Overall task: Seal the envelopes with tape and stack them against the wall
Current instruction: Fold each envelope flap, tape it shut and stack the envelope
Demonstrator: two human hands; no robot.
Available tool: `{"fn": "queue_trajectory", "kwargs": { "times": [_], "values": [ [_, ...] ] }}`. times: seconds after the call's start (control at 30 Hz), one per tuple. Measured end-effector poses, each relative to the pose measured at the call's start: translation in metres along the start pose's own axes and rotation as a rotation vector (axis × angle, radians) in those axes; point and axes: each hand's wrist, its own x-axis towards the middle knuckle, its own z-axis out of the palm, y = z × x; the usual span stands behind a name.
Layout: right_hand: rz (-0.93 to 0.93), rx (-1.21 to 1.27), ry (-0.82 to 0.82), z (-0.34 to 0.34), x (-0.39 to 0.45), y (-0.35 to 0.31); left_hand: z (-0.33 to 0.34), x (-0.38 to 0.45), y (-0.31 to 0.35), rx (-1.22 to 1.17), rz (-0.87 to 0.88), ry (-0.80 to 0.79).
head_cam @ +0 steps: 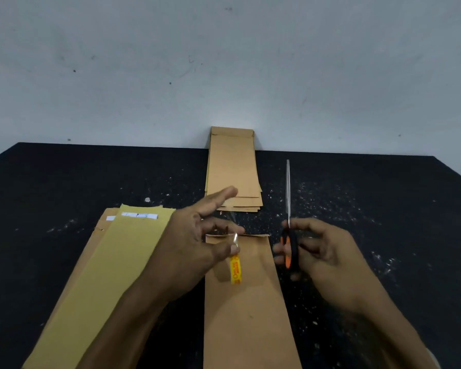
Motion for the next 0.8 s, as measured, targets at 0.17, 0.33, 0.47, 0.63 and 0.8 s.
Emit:
{"fn": "queue_trajectory", "kwargs": {
  "times": [0.17,0.33,0.47,0.63,0.8],
  "values": [
    [-0.057,0.100,-0.076,0.003,-0.002,-0.010,-0.023,0.004,0.019,0.059,0.059,0.038],
    [-0.021,0.116,-0.250,0.001,-0.003,-0.010,-0.048,0.006,0.032,0.091,0.054,0.021],
    [0.050,0.037,-0.401,0.001,-0.004,-0.011,-0.059,0.007,0.036,0.156,0.001,-0.115],
    [0.067,-0.018,-0.474,0.005,-0.004,-0.014,-0.058,0.004,0.035,0.206,-0.074,-0.279],
    [0.062,-0.033,-0.475,0.006,-0.005,-0.009,-0.056,0.002,0.030,0.183,-0.121,-0.332]
  ]
}}
